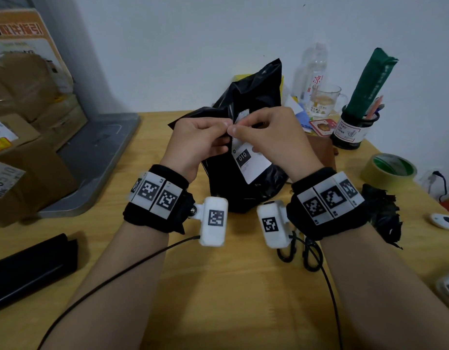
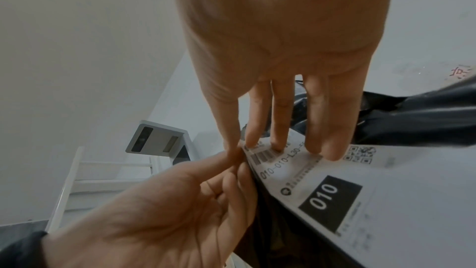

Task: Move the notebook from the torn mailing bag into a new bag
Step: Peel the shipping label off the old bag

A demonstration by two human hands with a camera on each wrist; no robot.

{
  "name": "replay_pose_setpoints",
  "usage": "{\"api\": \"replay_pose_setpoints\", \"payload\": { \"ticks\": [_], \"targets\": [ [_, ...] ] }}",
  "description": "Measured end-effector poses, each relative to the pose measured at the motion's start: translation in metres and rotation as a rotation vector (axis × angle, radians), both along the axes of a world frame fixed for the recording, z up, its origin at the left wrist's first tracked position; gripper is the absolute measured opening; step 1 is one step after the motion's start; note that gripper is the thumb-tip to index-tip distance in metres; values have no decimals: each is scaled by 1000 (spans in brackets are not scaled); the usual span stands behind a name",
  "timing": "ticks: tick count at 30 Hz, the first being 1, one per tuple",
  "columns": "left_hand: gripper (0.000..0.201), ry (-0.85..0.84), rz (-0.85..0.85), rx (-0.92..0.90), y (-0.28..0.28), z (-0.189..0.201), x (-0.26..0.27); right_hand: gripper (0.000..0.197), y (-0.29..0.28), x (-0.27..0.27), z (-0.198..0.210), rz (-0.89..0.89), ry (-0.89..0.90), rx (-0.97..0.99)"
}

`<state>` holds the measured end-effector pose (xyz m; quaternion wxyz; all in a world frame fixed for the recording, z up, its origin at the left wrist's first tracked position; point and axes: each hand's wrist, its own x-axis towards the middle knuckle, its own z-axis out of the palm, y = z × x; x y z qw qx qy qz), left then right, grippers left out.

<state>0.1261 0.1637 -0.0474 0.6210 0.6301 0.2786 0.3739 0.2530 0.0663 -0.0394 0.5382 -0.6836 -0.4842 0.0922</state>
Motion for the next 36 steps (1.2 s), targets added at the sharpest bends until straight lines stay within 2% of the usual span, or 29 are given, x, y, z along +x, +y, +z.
{"api": "replay_pose_setpoints", "payload": {
  "ticks": [5, 13, 36],
  "targets": [
    [11, -32, -32, 7, 0, 0, 1, 10, 2, 1, -1, -29, 20, -1],
    [16, 15, 32, 18, 5, -3, 4, 11, 1, 2, -1, -37, 45, -11],
    [11, 31, 110, 19, 11, -4, 1, 12, 4, 6, -4, -51, 36, -37]
  ]
}}
